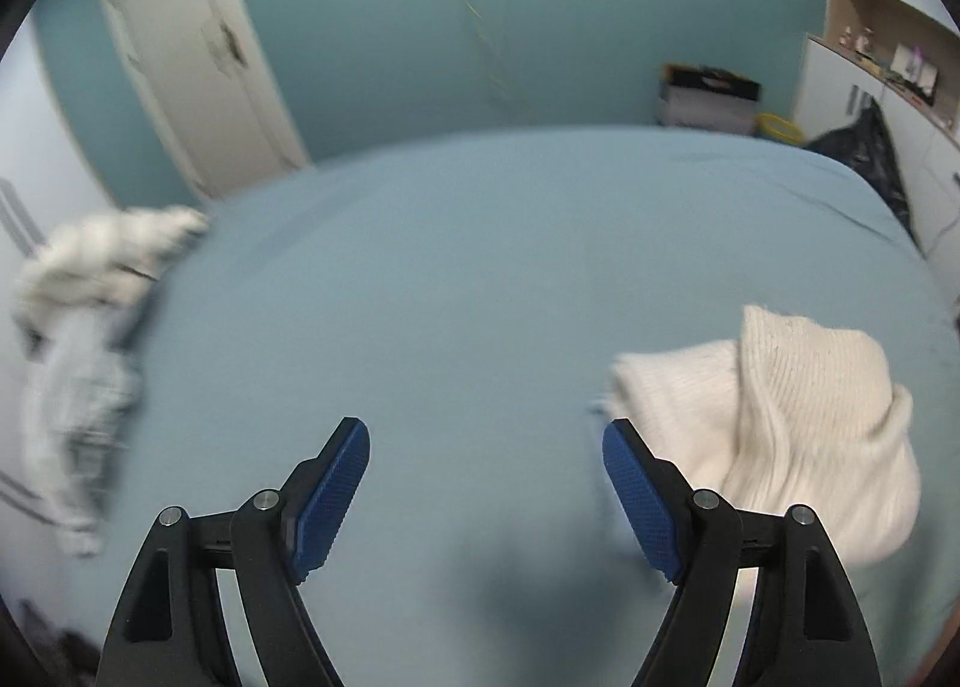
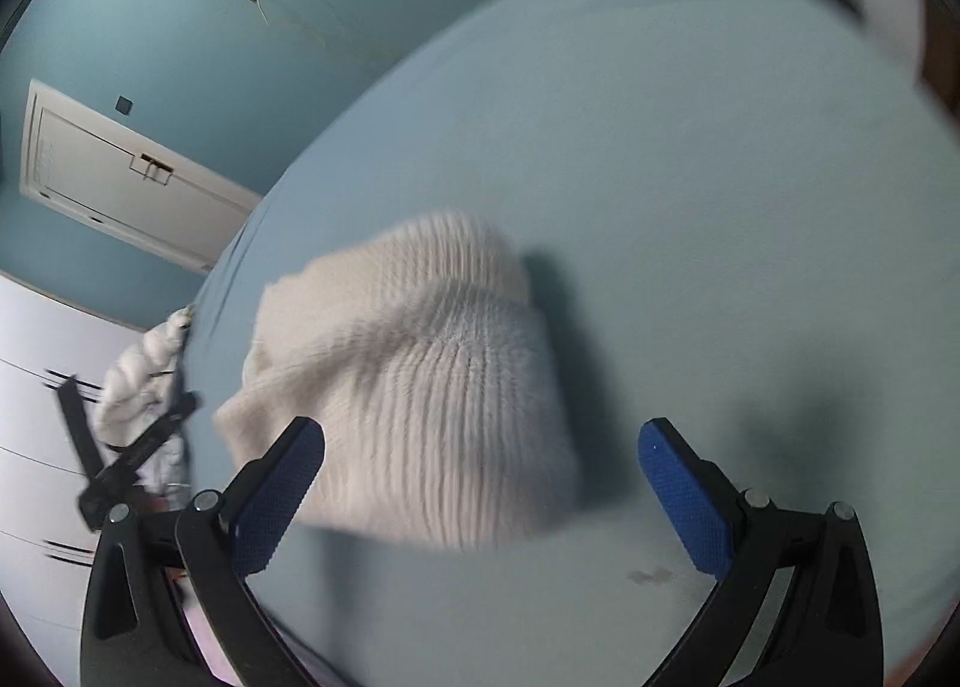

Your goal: Fold small clothes

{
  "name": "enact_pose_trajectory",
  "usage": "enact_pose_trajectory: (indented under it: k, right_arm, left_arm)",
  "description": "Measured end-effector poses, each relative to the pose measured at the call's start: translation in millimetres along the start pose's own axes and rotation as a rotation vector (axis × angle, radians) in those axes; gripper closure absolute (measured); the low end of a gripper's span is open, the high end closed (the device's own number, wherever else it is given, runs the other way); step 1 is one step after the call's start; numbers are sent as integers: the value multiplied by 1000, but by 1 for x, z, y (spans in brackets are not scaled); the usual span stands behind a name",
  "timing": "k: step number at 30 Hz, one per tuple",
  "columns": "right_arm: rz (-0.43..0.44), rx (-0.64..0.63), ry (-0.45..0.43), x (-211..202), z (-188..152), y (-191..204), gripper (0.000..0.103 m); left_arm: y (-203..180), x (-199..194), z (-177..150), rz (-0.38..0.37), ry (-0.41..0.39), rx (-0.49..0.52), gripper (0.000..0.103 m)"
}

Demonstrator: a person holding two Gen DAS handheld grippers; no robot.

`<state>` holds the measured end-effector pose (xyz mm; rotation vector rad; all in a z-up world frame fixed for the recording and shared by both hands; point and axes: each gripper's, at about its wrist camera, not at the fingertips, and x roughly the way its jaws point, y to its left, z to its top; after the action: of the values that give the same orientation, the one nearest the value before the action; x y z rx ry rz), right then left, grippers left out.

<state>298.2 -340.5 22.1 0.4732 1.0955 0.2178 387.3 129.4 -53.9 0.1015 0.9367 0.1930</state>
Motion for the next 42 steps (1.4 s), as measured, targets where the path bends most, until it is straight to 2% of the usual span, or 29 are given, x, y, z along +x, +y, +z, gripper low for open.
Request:
enact_pose_trajectory:
  k: [2, 3, 4, 5, 6, 9, 12, 13, 15, 16, 18, 21, 23, 25, 27, 29, 31, 34, 38, 42]
  right_arm:
    - [-73, 6, -62, -47, -17, 7, 1]
    - [-57, 23, -115, -78, -29, 11, 1]
    - [-34, 28, -148, -99, -39, -11, 1]
    - [-18, 26, -185, -127, -51, -20, 1]
    - [-28, 22, -218, -155, -68, -14, 1]
    - [-102, -10, -248, -185, -92, 22, 1]
    - [-222, -126, -248, -209, -129, 55, 1]
    - [-258, -170, -256, -216, -142, 67, 1]
    - [-282, -276, -285, -226, -168, 88, 1]
    - [-285, -307, -295, -222, -173, 82, 1]
    - [-307, -364, -319, -220, -190, 93, 1]
    - [-361, -381, -358, -221, -207, 100, 1]
    - [-331, -410, -365, -214, -217, 99, 1]
    - [-343, -412, -381, -204, -226, 92, 1]
    - [-403, -354, -310, -186, -227, 82, 1]
    - [-354, -315, -205, -169, -228, 73, 1]
    - [-362, -307, -164, -159, -225, 68, 1]
    - [-403, -299, -208, -163, -217, 66, 1]
    - [-388, -273, -265, -171, -211, 66, 1]
    - [-391, -286, -273, -167, -216, 72, 1]
  left_arm:
    - [10, -70, -16, 43, -131, 13, 20]
    - [10, -94, -23, 46, -175, 32, 17]
    - [11, -124, -33, 41, -216, 62, 5]
    - [22, -153, -53, 26, -253, 94, 0]
    - [19, -173, -63, 13, -274, 120, 0]
    - [1, -228, -83, -27, -286, 218, 0]
    - [-20, -260, -95, -76, -271, 251, 0]
    - [-24, -269, -102, -119, -257, 245, 0]
    - [-27, -264, -118, -199, -223, 225, 0]
    - [-29, -264, -121, -219, -198, 211, 0]
    - [-31, -262, -127, -224, -153, 179, 0]
    - [-24, -249, -143, -234, -137, 128, 0]
    - [-23, -238, -151, -233, -101, 145, 0]
    - [-27, -232, -156, -244, -75, 184, 0]
    - [-31, -232, -160, -226, -93, 212, 0]
    - [-36, -233, -162, -184, -127, 248, 0]
    - [-42, -232, -165, -171, -136, 268, 0]
    - [-51, -229, -167, -197, -122, 284, 0]
    - [-63, -227, -168, -184, -127, 315, 0]
    - [-66, -226, -162, -189, -125, 304, 0]
